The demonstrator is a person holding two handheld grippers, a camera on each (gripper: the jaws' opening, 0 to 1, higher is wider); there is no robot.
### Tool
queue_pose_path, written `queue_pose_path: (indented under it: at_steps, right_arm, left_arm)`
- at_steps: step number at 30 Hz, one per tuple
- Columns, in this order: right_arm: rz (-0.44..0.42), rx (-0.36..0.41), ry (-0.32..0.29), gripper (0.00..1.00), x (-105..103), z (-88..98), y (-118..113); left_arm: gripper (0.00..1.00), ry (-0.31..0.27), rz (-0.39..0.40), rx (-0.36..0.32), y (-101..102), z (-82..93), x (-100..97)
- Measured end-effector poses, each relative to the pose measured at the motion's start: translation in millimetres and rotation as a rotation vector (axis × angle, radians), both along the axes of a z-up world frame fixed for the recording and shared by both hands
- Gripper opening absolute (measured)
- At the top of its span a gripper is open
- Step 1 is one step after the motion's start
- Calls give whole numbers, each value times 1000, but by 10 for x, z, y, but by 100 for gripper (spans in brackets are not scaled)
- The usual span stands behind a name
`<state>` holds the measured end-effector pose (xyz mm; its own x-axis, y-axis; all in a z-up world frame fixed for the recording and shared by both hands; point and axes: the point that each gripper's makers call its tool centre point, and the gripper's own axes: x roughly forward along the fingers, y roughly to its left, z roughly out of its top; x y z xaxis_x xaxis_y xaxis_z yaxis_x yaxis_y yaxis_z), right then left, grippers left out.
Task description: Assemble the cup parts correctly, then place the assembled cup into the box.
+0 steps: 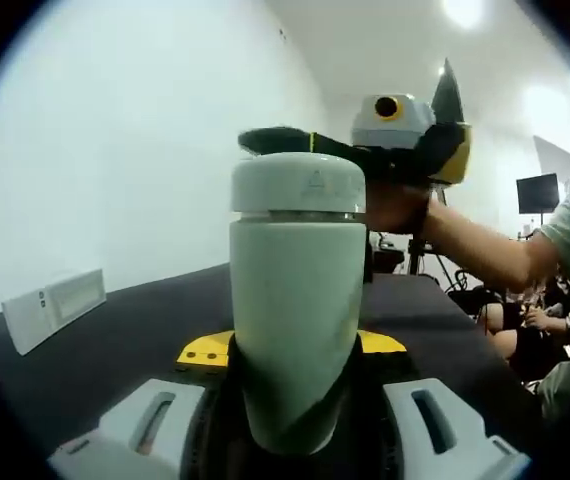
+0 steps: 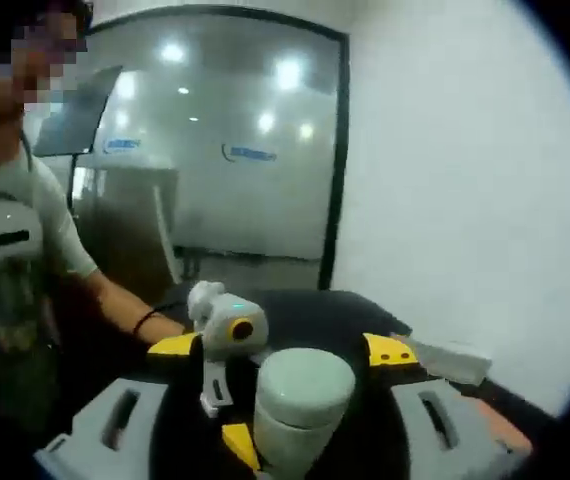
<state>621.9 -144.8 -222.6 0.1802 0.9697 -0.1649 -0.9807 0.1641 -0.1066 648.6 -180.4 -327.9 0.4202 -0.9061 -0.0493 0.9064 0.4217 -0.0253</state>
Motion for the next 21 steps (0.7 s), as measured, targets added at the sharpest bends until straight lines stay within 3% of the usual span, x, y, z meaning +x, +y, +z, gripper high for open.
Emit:
queue_pose_path:
  at_steps: [2, 4, 7, 12, 16, 21]
  right_arm:
    - [-32, -79, 34, 53, 85, -142, -10]
    - [1, -116, 41, 50, 60, -229, 39]
    - [0, -107, 50, 42, 31, -266, 117]
    - [-76, -81, 63, 41, 58, -265, 76]
    - [-220, -52, 43, 41, 135, -245, 11]
    - [-469, 3, 42, 41, 217, -235, -67]
  left_arm:
    - [39, 2, 1, 0, 4, -3, 9]
    - [39, 1, 1, 1, 5, -3, 8]
    - [39, 1, -2, 3, 17, -5, 21]
    - [39, 5, 3, 2, 22, -6, 45]
    - [39, 6, 4, 2, 28, -5, 47]
    - [39, 4, 10, 4, 39, -5, 42]
